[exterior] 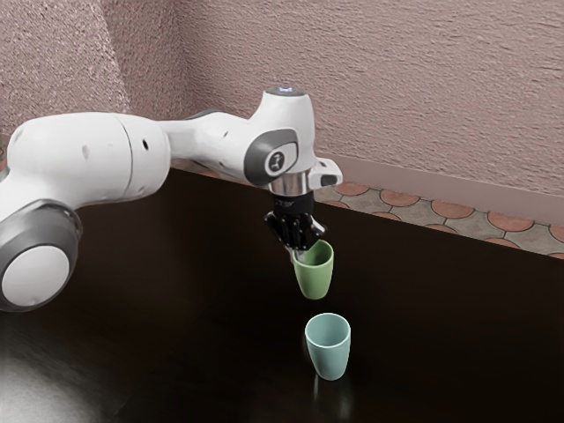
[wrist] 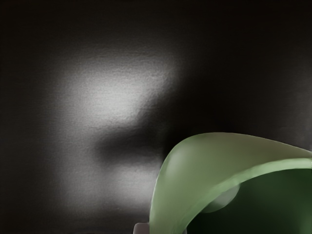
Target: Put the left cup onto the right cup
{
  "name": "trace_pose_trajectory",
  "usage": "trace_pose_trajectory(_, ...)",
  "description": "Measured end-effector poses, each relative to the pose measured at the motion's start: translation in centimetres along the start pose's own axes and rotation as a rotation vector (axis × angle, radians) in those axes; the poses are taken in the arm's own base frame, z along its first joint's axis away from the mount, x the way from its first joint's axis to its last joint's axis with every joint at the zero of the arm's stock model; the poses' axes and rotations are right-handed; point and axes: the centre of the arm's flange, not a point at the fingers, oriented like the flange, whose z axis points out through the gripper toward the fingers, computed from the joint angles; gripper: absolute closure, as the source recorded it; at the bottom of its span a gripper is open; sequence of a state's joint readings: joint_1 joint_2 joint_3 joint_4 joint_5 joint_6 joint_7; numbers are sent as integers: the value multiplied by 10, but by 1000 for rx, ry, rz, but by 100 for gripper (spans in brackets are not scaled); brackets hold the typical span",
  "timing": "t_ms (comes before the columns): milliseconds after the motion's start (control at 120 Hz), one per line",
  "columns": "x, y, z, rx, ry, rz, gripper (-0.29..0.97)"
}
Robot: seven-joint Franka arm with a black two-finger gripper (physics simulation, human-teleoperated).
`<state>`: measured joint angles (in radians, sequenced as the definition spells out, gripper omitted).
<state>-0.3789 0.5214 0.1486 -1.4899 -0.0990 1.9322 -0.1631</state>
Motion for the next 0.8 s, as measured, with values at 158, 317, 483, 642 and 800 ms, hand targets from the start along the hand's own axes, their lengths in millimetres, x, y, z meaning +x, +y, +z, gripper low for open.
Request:
trace_pose_trajectory(158, -3, -1, -18, -4, 21, 1, 79)
trace_pose_trajectory(317, -7, -3, -32, -7, 30, -1, 79)
trace_pose_trajectory(483, -11, -4, -40, -9, 32, -1, 79)
trace_pose_trajectory(642, -15, 0, -47, -11, 36, 6, 79)
trace_pose_trajectory(800, -19, 5, -54, -14, 42, 14, 79)
